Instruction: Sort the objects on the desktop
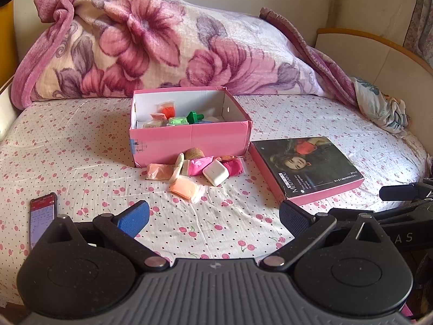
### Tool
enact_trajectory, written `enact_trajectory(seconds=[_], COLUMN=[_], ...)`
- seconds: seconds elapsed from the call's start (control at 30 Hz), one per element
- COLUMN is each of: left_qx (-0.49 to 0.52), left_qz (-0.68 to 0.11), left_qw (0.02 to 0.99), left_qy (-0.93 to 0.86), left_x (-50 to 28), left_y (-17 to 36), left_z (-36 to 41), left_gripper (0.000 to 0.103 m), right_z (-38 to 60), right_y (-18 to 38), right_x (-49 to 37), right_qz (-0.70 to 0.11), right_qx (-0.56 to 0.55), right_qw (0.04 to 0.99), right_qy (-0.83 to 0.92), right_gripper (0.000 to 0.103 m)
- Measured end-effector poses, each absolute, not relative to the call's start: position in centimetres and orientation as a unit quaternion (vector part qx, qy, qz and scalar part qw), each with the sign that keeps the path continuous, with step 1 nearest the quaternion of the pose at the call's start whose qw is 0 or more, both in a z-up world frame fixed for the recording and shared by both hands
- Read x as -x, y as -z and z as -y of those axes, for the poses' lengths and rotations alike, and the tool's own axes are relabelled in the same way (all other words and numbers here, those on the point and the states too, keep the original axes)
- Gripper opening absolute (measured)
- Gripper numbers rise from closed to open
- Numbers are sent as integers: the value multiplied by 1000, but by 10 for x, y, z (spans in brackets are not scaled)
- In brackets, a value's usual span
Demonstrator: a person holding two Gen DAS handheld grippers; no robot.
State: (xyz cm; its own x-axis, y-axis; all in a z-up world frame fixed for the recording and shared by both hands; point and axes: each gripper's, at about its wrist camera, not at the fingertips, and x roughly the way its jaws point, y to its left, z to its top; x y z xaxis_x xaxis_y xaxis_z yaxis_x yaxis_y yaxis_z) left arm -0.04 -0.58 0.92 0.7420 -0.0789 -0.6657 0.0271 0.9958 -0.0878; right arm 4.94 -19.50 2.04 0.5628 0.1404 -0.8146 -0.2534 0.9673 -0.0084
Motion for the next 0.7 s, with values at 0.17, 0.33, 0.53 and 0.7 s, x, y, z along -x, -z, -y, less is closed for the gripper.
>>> enact_trajectory(seconds=[0.17,0.33,0.53,0.7], left_qx=[37,45,62,69], left_qz=[-358,-357,-358,-364], left_qw=[933,933,931,928], left_qy=[28,32,41,32], left_x=[0,1,-2,-7], left_y=[-10,-10,-5,8], left_z=[5,4,-2,-15], left_gripper=[102,103,103,103], right_z=[194,193,194,198], right_y=[-21,-18,-13,-1], right_x=[-48,-48,-48,-55], right_qz=[-456,-458,-462,-464], right_qx=[62,60,60,18], right_qw=[881,879,875,871], right_qy=[-111,-115,-134,-158], right_gripper=[102,102,102,102])
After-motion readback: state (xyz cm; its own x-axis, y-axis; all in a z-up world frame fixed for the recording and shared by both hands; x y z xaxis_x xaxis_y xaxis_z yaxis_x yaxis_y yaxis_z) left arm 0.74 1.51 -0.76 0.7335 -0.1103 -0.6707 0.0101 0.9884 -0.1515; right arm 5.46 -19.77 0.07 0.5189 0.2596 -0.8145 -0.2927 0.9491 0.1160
